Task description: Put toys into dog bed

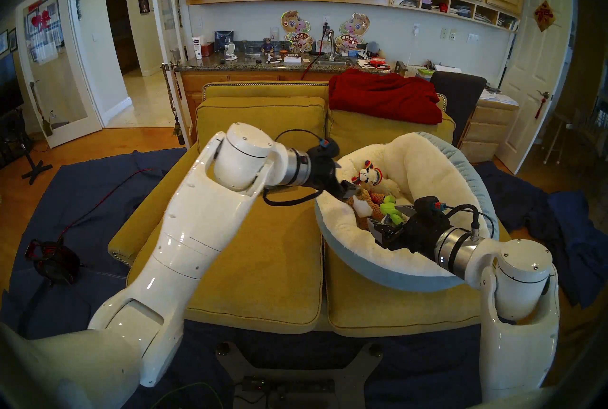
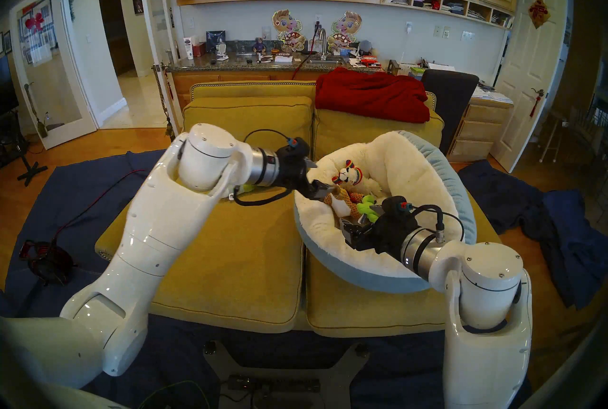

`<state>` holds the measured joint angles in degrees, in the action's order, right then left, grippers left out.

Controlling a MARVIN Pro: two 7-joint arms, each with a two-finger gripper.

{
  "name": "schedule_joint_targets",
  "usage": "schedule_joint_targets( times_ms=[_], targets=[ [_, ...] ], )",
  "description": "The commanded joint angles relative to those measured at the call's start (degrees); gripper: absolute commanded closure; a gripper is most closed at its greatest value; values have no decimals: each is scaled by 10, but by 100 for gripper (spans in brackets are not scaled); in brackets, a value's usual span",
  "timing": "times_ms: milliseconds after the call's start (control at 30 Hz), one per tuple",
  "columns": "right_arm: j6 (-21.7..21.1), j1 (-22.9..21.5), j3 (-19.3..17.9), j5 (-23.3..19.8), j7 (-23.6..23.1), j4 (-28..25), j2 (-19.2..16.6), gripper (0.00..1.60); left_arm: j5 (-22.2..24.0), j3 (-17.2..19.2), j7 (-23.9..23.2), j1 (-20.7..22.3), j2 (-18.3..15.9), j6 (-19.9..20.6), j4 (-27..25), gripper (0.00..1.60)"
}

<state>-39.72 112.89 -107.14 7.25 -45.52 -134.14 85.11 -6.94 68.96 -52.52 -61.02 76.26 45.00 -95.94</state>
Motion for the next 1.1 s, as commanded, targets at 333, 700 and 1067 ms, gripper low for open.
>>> schedule_joint_targets(
  times_ms=[333, 700, 1067],
  targets=[
    [3, -7, 1, -1, 0, -17, -1, 0, -10, 101, -7, 51, -85, -35, 97, 0],
    [3, -7, 1, -1, 0, -17, -1, 0, -34, 114, 13, 100, -73, -95, 230, 0],
    [3, -8, 1, -1, 0, -16, -1, 0, -57, 124, 39, 136, -52, -146, 337, 0]
  ],
)
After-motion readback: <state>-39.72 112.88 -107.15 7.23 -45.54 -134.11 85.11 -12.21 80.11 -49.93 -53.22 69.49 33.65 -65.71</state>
